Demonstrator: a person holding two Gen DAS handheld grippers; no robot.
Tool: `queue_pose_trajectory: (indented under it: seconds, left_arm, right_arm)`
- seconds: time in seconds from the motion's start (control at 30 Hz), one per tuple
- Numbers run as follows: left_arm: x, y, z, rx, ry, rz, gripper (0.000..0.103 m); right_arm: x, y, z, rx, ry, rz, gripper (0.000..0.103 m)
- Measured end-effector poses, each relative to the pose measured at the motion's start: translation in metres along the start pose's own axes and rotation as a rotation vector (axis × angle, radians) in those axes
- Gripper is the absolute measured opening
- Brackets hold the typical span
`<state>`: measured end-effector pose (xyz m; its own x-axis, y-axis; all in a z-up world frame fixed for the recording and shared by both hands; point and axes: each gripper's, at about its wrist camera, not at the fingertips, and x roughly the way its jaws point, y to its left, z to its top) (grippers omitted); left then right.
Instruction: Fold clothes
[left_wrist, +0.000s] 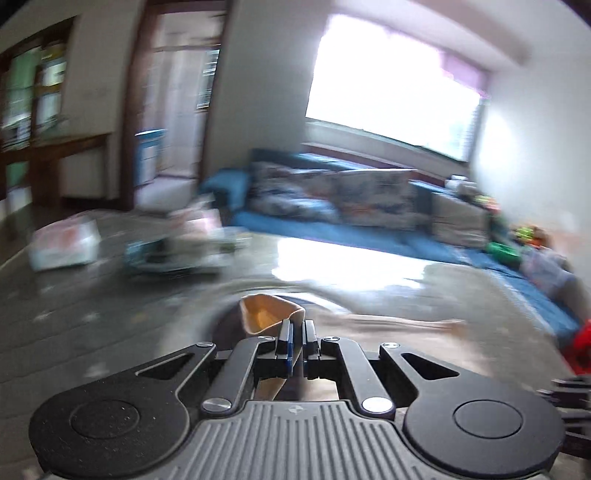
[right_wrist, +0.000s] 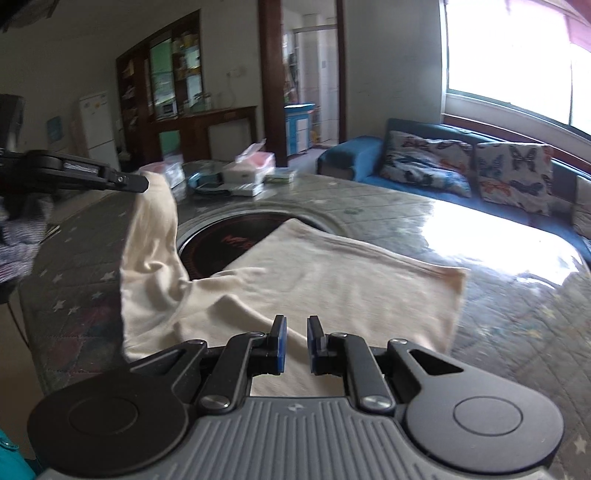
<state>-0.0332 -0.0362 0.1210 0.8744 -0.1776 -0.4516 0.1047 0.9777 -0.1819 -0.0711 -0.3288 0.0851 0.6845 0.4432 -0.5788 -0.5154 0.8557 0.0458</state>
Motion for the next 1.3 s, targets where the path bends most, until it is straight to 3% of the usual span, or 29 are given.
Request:
queue_pose_trajectory:
  seconds: [0.23,0.47,0.67,0.87,0.93,0.97,1.3]
  left_arm:
    - [0.0,-0.079,-0.009,0.068,-0.003,-0.218,0.005]
    - [0.026,-0.135,-0.042,0.117,0.105,-0.365,0.007]
    - [0.027,-0.104,-0.058,0.159,0.15,-0.308,0.013]
    - [0.028,-0.071,-0.073,0.203,0.193,-0.244,0.023]
    - [0.028,-0.061,-0.078,0.218,0.206,-0.223,0.023]
    - [0.029,-0.055,-0.08,0.225,0.213,-0.212,0.023]
    - [0.045,-0.005,-0.075,0.158,0.245,-0.117,0.021]
  right_arm:
    - [-0.017,-0.023,-0.018,0.061,-0.006,-0.057,0.011]
    - [-0.025,-0.047,-0.034,0.146,0.019,-0.116,0.011]
    - [-0.026,-0.058,-0.041,0.194,0.037,-0.14,0.011]
    - [-0.018,-0.055,-0.042,0.224,0.046,-0.096,0.013]
    - [-0.012,-0.049,-0.041,0.224,0.052,-0.075,0.026]
    - [-0.008,-0.047,-0.041,0.223,0.055,-0.068,0.028]
    - [0.029,-0.038,-0.039,0.222,0.105,-0.06,0.025]
